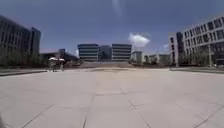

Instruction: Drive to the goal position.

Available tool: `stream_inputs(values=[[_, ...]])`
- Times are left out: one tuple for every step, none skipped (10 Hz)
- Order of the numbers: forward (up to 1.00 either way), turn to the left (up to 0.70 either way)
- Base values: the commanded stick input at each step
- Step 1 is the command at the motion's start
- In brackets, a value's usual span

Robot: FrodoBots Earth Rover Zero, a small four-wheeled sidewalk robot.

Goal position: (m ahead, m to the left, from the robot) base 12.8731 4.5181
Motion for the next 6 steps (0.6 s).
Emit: stream_inputs(values=[[0.78, 0.19], [0.80, 0.01], [0.83, 0.00], [0.85, 0.00], [0.85, 0.00], [0.85, 0.00]])
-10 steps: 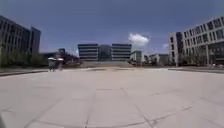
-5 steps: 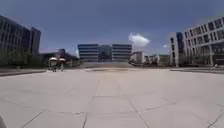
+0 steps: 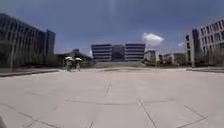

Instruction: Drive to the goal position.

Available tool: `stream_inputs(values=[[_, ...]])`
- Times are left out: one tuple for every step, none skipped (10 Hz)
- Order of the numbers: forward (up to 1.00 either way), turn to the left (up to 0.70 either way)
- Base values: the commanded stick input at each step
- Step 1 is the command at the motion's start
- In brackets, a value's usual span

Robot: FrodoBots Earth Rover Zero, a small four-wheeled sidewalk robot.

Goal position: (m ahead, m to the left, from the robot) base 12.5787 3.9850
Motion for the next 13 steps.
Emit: stream_inputs(values=[[0.85, 0.00], [0.85, 0.00], [0.85, 0.00], [0.85, 0.00], [0.85, 0.00], [0.85, 0.00], [0.85, 0.00], [0.85, 0.12], [0.85, 0.32], [0.85, 0.30], [0.85, 0.06], [0.85, 0.00], [0.85, 0.00]])
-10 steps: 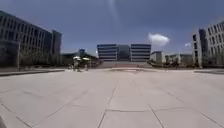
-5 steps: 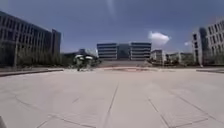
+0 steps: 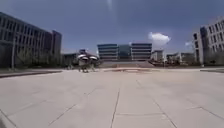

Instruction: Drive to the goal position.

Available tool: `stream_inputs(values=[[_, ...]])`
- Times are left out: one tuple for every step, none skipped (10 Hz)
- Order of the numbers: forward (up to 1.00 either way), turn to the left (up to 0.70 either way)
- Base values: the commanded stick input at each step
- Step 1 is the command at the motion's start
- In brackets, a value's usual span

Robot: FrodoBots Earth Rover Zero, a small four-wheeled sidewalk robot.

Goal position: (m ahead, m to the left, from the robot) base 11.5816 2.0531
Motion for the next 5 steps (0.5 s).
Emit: stream_inputs(values=[[0.85, 0.00], [0.85, 0.00], [0.85, 0.00], [0.85, 0.10], [0.85, 0.29]])
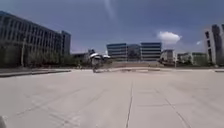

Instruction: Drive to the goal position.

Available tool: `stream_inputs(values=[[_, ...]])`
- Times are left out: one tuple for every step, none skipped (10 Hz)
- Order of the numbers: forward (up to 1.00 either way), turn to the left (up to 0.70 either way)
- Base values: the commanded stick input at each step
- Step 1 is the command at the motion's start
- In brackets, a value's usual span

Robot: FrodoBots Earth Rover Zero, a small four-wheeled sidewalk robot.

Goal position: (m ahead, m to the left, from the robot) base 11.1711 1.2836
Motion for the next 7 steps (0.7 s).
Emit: stream_inputs(values=[[0.85, 0.34], [0.85, 0.31], [0.85, 0.13], [0.85, 0.02], [0.85, 0.00], [0.85, 0.00], [0.85, 0.00]])
